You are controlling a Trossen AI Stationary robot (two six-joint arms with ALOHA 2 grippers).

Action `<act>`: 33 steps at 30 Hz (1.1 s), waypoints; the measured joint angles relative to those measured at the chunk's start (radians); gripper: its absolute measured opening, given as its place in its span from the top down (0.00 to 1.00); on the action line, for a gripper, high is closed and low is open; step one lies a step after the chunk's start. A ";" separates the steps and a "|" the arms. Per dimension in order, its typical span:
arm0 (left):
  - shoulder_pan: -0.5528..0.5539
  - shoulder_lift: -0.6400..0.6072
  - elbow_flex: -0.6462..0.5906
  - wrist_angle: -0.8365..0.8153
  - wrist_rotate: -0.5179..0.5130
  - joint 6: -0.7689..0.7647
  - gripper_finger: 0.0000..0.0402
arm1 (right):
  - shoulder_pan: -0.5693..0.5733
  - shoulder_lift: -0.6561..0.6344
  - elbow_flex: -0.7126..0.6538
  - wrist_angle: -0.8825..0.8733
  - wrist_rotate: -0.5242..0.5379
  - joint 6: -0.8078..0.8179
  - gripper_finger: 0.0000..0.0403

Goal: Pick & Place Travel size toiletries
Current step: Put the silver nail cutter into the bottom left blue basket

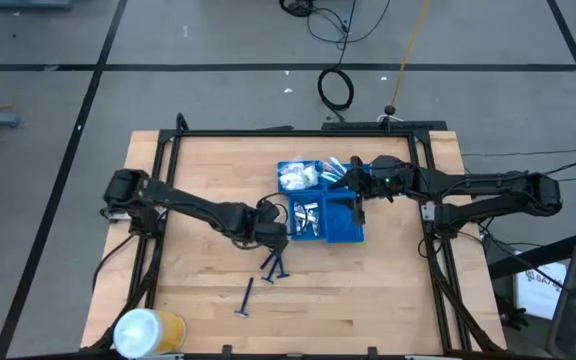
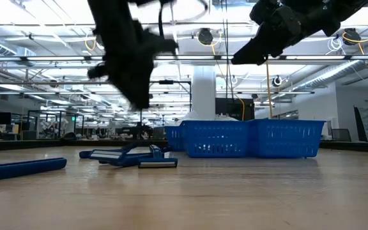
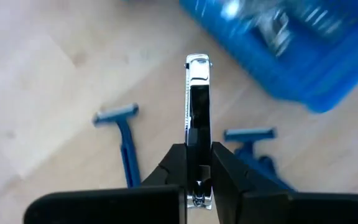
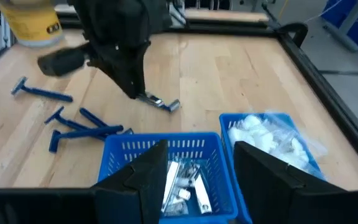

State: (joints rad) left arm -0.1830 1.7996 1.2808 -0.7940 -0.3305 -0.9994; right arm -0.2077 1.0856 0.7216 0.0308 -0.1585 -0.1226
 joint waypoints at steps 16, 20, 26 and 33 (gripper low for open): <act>0.108 0.002 0.003 0.546 0.139 0.428 0.94 | 0.000 -0.013 0.000 0.003 0.004 0.001 0.58; 0.139 0.046 0.003 0.536 0.148 0.383 0.92 | 0.000 -0.013 0.000 0.002 0.004 0.001 0.58; 0.158 0.085 0.002 0.542 0.149 0.362 0.90 | 0.000 -0.013 0.000 -0.001 0.004 -0.004 0.58; 0.158 0.091 0.002 0.577 0.147 0.424 0.79 | 0.000 -0.013 0.000 -0.005 0.004 -0.005 0.58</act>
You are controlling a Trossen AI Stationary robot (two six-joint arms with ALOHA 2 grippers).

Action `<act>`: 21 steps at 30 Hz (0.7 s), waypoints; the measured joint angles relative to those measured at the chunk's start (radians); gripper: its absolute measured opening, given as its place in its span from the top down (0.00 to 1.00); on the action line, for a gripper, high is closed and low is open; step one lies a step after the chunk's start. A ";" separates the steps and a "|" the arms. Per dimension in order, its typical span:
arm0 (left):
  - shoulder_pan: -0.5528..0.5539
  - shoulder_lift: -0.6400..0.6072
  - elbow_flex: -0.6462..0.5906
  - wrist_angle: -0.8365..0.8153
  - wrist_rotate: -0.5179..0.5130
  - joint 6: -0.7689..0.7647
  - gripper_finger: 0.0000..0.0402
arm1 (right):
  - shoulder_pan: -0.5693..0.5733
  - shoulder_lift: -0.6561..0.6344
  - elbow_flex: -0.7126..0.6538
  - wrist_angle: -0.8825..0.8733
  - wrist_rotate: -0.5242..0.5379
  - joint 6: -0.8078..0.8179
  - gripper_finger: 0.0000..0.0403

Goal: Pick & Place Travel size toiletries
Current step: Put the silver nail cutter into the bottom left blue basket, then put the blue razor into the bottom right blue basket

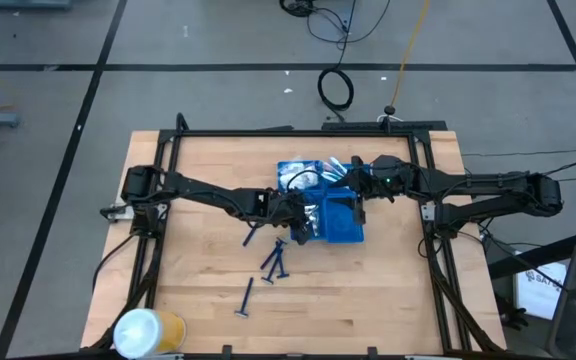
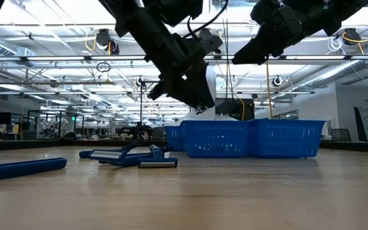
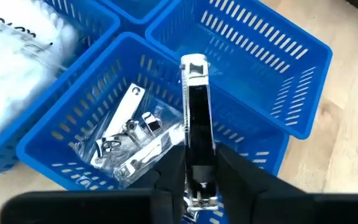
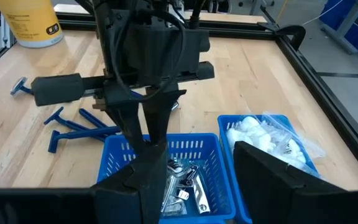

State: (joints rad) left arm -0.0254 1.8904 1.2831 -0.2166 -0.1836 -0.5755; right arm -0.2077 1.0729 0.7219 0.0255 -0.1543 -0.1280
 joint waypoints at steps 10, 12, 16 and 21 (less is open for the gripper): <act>0.021 -0.015 0.000 -0.059 0.022 0.049 0.43 | 0.000 0.000 0.000 -0.001 0.000 0.003 0.58; 0.030 -0.044 0.000 -0.127 0.040 0.034 0.38 | 0.000 0.000 0.000 -0.002 0.000 0.003 0.58; 0.037 -0.107 0.002 -0.329 0.008 -0.061 0.35 | 0.000 0.000 0.000 -0.007 0.000 0.002 0.58; -0.005 -0.136 0.002 -0.608 -0.072 -0.203 0.36 | 0.000 0.000 0.000 -0.008 0.000 -0.005 0.58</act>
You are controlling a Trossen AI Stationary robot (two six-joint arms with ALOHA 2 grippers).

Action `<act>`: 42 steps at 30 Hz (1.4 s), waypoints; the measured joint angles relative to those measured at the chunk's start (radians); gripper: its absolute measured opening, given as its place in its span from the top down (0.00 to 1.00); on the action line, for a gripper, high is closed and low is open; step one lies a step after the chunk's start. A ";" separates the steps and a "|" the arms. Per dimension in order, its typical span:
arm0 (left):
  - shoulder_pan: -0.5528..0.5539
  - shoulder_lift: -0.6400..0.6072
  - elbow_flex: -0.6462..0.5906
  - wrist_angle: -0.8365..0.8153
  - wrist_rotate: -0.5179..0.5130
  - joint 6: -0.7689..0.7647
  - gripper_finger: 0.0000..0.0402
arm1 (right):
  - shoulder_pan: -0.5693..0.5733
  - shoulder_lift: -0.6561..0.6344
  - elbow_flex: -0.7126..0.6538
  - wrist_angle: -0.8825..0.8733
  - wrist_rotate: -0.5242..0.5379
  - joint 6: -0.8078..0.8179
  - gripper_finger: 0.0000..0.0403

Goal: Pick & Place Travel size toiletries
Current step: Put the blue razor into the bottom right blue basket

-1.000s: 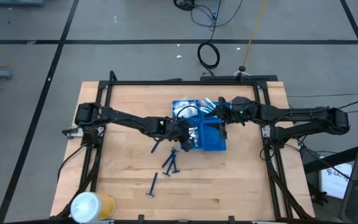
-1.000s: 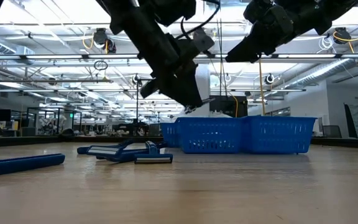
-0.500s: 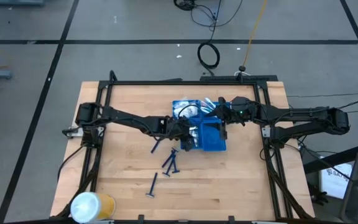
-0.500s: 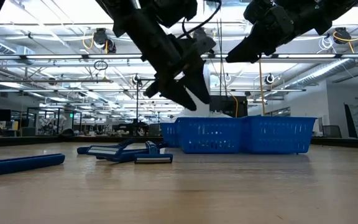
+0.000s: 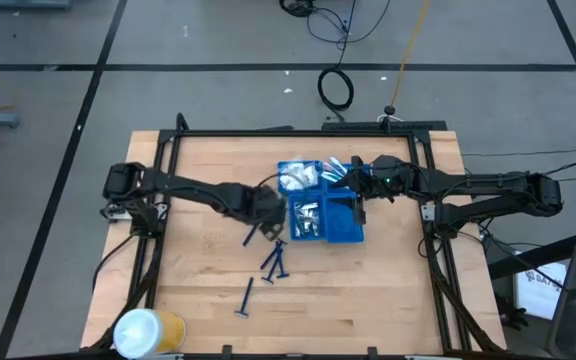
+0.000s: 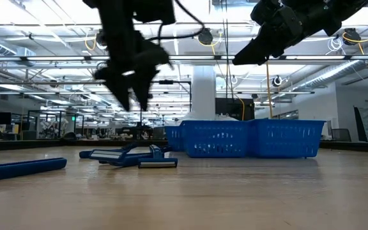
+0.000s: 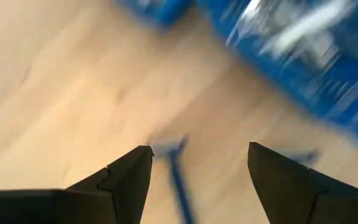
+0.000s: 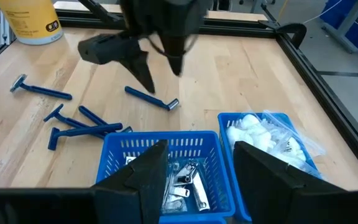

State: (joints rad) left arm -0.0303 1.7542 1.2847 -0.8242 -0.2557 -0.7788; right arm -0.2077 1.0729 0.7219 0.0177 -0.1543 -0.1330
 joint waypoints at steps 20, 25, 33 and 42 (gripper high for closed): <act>-0.097 -0.001 -0.212 0.013 0.100 -0.277 0.42 | 0.000 0.000 0.000 0.000 -0.003 0.015 0.58; -0.097 -0.001 -0.212 0.016 0.102 -0.275 0.42 | 0.000 0.000 0.000 0.000 -0.004 0.015 0.58; -0.097 -0.001 -0.212 0.018 0.125 -0.273 0.42 | 0.000 0.000 0.000 0.000 -0.004 0.014 0.58; -0.084 0.021 -0.229 0.078 0.125 -0.239 0.42 | 0.000 0.000 0.000 0.001 -0.004 0.015 0.58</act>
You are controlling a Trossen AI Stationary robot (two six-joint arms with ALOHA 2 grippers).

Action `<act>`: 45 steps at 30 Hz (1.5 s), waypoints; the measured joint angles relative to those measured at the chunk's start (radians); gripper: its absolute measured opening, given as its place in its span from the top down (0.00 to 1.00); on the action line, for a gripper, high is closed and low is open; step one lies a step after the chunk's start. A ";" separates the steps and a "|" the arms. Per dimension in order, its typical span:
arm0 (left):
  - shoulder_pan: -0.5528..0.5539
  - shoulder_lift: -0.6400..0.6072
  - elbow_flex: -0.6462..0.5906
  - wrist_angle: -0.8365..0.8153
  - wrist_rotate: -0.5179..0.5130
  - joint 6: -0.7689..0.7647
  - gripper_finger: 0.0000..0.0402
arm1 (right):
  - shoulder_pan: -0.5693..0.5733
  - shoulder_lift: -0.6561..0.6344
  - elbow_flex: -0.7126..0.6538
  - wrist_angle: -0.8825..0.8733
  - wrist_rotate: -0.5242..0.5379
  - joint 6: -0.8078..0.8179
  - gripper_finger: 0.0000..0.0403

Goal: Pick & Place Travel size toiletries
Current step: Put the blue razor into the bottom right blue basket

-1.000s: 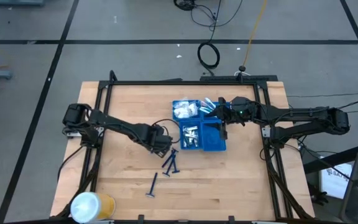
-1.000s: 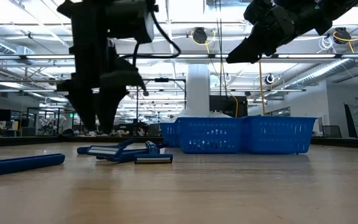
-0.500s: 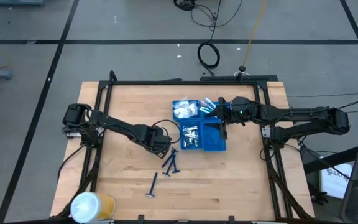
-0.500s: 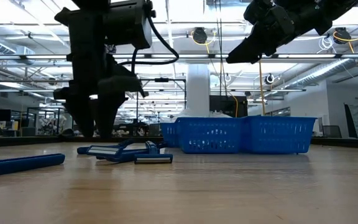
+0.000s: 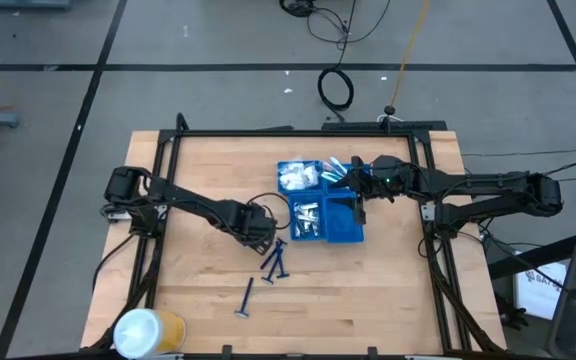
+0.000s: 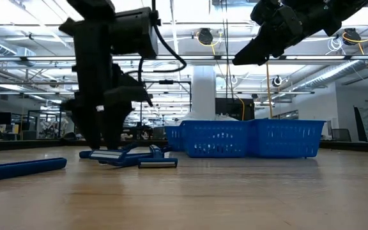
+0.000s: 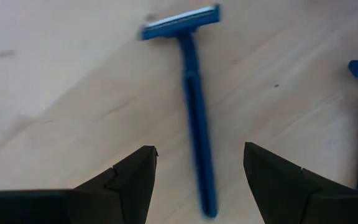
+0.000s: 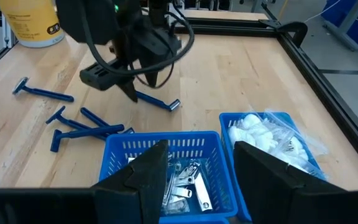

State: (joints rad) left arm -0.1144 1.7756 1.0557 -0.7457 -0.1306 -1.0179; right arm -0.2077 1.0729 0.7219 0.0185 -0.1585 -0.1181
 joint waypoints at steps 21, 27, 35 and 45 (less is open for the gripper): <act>0.003 -0.005 -0.140 0.114 0.055 -0.061 0.93 | 0.000 0.000 0.000 0.000 0.000 0.001 0.58; -0.004 -0.018 -0.124 0.104 0.027 -0.010 0.95 | 0.000 0.000 0.000 0.000 0.000 0.001 0.58; -0.064 -0.212 -0.046 0.162 -0.266 0.192 0.97 | 0.000 0.001 0.000 0.017 0.000 0.001 0.58; -0.079 -0.251 -0.046 0.780 -0.405 0.907 0.97 | 0.009 0.105 0.000 0.207 -0.029 0.027 0.58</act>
State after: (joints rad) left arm -0.1934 1.5245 1.0099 0.0347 -0.5361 -0.1112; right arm -0.1987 1.1780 0.7223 0.2250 -0.1876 -0.0910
